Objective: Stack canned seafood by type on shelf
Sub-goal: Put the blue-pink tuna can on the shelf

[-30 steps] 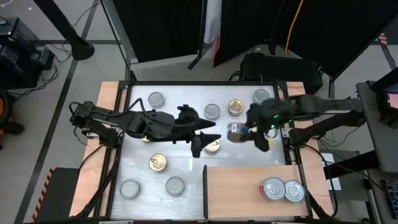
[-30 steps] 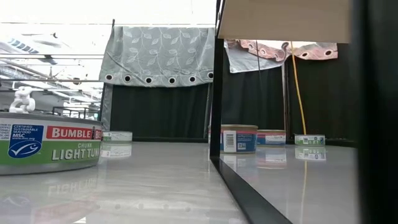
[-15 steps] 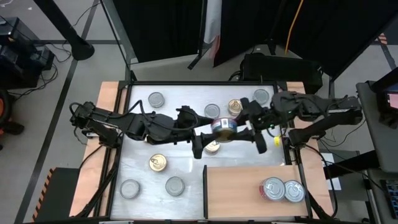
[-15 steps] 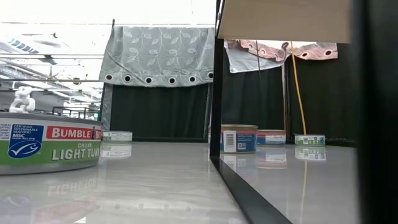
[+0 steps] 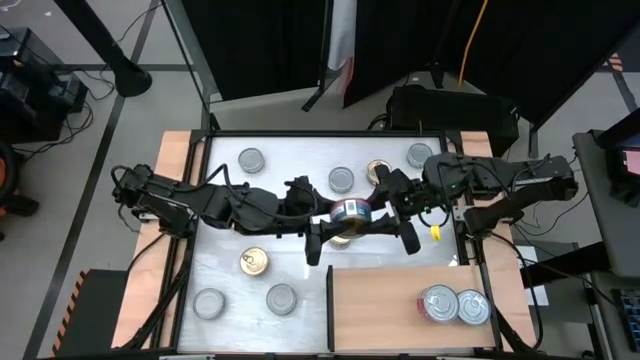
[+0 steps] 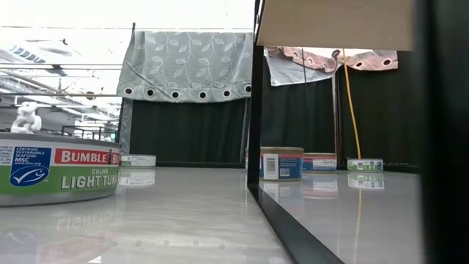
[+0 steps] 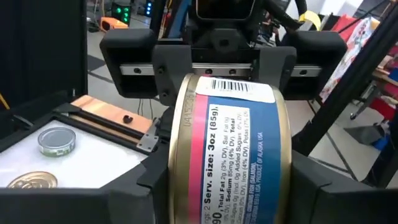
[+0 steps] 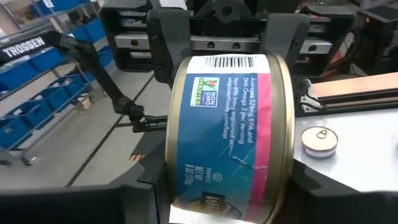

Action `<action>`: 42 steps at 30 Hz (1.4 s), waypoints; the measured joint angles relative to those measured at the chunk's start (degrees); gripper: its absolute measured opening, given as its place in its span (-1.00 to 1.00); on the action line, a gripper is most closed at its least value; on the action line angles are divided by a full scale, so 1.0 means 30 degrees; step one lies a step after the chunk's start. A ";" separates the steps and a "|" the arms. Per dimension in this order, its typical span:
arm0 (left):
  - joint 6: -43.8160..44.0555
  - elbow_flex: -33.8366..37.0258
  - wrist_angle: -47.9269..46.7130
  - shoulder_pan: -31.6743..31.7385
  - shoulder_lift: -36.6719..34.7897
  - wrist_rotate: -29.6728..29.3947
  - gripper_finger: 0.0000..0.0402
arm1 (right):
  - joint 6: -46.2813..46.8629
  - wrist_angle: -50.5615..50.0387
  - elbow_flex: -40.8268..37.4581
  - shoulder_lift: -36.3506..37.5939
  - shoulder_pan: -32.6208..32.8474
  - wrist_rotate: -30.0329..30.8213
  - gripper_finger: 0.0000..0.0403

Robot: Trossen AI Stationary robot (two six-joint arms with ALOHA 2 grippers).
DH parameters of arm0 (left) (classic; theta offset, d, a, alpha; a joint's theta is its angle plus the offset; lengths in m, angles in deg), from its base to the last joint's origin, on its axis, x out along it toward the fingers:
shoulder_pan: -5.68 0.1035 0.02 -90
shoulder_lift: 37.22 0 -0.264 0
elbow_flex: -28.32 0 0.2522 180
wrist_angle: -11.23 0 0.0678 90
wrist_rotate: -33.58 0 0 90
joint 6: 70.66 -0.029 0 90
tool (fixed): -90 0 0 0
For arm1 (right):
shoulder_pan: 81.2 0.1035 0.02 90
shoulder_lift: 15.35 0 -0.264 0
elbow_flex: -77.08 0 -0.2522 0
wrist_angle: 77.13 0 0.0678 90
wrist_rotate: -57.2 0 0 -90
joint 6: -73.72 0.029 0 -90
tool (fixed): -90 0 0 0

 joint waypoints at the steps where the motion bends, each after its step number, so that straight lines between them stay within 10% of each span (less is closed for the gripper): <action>1: -0.0063 0.0000 0.0050 -0.0040 0.0000 0.0043 -0.03 | 0.0150 -0.0063 0.0000 0.0000 0.0001 0.0107 -0.09; 14: -0.2916 0.0022 0.0721 -0.2945 -0.0182 0.2438 -0.04 | 0.5171 -0.5120 0.0022 0.2981 -0.0025 -0.4670 0.89; 23: -0.8632 -0.0656 0.3232 -0.5006 0.0509 -0.2141 -0.04 | 0.7092 -0.8285 0.0022 0.5795 -0.0050 -0.0163 0.89; 31: -1.2292 -0.5235 -0.1079 -0.4623 0.3885 -0.3900 -0.04 | 0.8853 -0.8396 0.0022 0.6448 -0.0043 0.4249 0.88; 42: -1.4065 -0.6903 -0.2985 -0.5893 0.7804 -0.5573 -0.04 | 1.0179 -0.8389 0.0022 0.5942 -0.0040 0.4932 0.88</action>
